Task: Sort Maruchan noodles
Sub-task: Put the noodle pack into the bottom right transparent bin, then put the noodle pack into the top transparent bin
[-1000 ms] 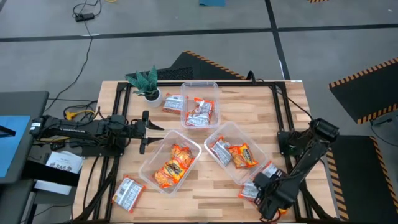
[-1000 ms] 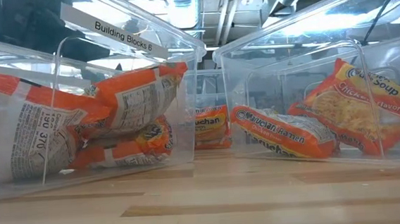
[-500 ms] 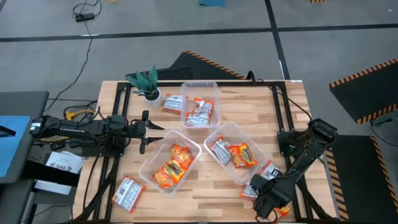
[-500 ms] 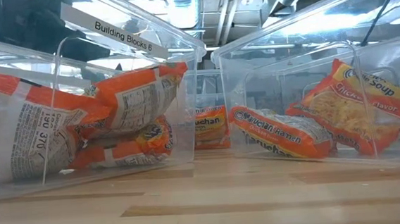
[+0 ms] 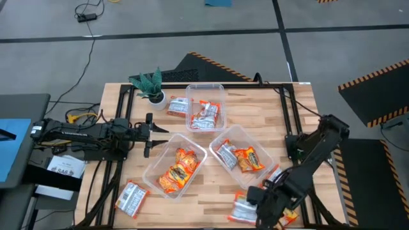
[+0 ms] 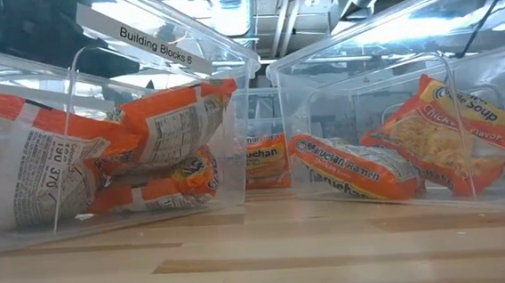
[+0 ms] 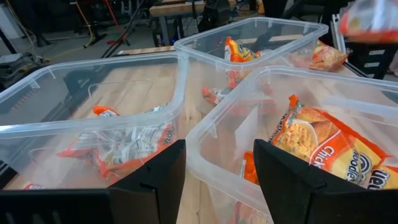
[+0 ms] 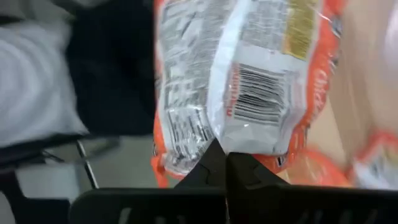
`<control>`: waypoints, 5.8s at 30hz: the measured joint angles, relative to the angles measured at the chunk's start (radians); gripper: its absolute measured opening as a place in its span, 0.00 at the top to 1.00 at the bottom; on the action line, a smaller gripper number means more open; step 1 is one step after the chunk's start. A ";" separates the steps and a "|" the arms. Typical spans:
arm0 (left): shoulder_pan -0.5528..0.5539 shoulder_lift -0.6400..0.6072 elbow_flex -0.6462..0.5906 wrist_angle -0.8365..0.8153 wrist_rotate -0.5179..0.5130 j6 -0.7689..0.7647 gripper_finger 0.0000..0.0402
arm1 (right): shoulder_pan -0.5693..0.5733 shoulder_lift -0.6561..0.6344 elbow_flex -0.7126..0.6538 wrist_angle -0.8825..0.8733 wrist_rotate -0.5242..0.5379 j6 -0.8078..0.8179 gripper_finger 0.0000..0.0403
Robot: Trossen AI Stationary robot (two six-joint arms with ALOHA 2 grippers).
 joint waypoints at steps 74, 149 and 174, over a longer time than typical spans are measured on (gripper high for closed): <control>0.000 0.000 0.000 -0.001 -0.002 -0.009 0.56 | 0.179 -0.423 -0.442 -0.347 0.111 0.714 0.54; 0.000 0.000 0.000 0.008 -0.029 0.033 0.56 | 0.133 -0.493 -0.467 -0.043 0.094 0.249 0.99; 0.000 0.000 0.001 0.079 -0.029 0.093 0.56 | -0.448 -0.465 -0.232 0.177 0.477 -0.935 1.00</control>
